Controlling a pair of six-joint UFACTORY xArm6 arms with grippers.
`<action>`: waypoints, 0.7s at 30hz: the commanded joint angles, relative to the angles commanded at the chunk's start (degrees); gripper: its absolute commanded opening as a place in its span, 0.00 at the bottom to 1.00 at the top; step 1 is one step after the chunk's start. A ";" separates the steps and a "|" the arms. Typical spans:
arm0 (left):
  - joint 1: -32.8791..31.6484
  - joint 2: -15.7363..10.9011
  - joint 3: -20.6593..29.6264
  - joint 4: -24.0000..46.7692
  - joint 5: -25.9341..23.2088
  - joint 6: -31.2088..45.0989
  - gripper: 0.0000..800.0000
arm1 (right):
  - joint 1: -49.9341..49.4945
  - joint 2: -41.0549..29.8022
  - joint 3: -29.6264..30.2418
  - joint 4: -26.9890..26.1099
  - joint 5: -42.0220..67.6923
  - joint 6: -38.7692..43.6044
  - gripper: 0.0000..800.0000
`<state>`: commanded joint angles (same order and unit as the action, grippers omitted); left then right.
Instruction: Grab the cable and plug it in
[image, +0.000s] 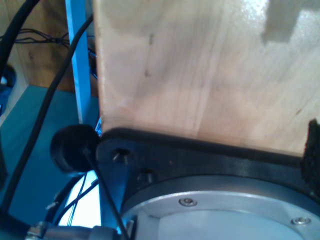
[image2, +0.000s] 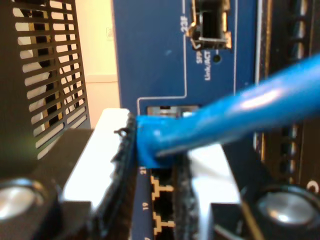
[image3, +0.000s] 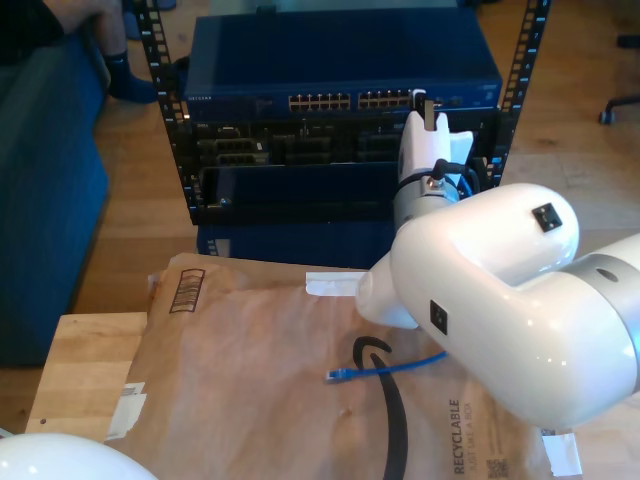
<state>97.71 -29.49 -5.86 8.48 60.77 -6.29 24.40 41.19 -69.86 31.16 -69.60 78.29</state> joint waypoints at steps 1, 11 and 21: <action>0.00 0.00 0.00 0.00 0.00 0.00 1.00 | -0.09 0.00 -0.18 -0.26 0.00 0.00 0.00; 0.00 0.00 0.00 0.00 0.00 0.00 1.00 | -0.09 0.00 0.35 -1.14 0.09 0.00 0.00; 0.00 0.00 0.00 0.00 0.00 0.00 1.00 | 0.09 0.09 0.00 -1.32 0.26 0.00 0.00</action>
<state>97.71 -29.49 -5.86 8.48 60.77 -6.29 24.48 41.27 -69.86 29.85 -69.34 78.29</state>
